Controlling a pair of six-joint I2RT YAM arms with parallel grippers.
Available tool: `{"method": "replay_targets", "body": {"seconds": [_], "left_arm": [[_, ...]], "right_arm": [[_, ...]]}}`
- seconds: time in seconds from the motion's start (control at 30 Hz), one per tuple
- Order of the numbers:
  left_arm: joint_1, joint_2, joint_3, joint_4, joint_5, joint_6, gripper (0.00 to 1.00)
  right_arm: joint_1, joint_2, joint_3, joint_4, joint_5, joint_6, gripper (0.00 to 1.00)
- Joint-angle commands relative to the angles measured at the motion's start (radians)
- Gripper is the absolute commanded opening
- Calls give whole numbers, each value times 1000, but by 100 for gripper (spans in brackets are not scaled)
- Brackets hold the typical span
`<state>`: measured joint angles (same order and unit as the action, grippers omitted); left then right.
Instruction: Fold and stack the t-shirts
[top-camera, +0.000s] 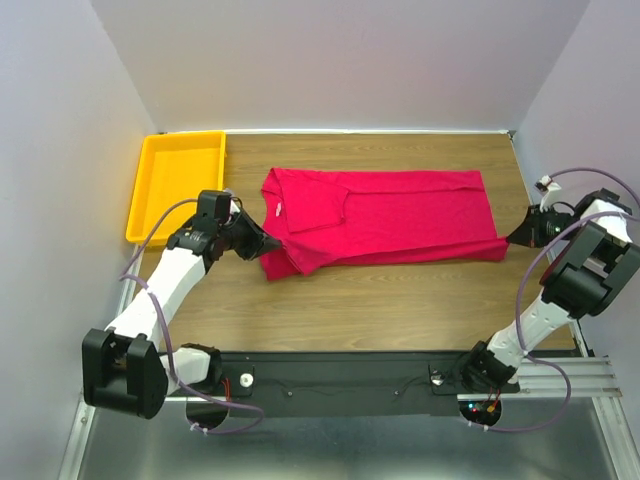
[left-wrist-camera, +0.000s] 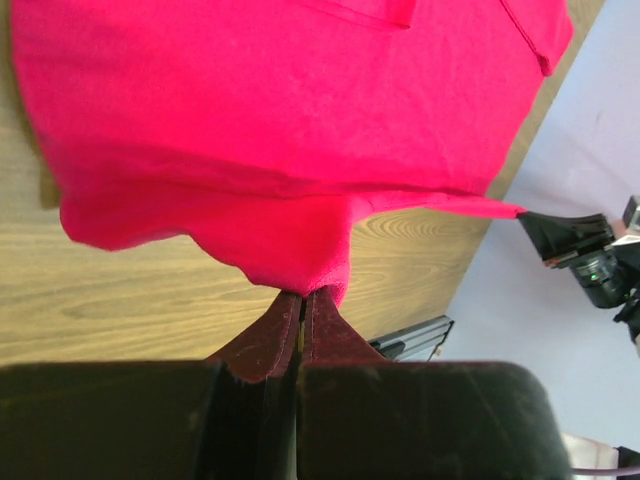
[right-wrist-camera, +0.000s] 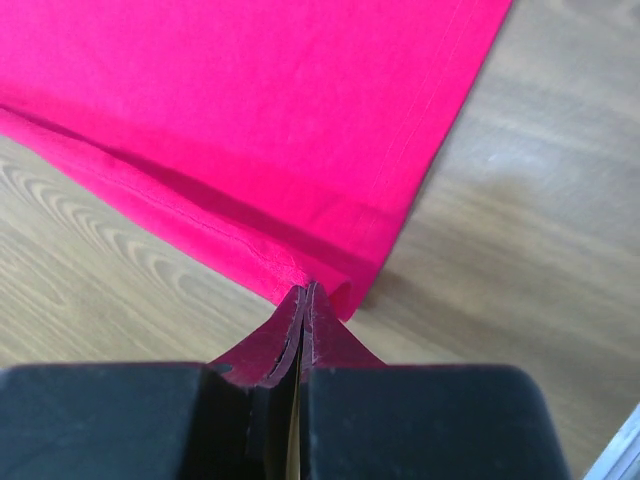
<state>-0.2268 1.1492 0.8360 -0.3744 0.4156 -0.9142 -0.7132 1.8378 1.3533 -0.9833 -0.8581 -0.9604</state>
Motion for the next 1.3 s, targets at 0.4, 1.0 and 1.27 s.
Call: {"method": "replay_targets", "body": {"seconds": [0.4,1.0,1.27], "left_arm": [[10,168,182,12,12,191,0],[-2,425,437,-80,25,500,0],[-6,458,497,-95,26,557,0]], "right_arm": [[8,103,138,55,-99,71,1],[29,141,150,98,-90,118,1],[52,159,155,129,-90,153,1]]}}
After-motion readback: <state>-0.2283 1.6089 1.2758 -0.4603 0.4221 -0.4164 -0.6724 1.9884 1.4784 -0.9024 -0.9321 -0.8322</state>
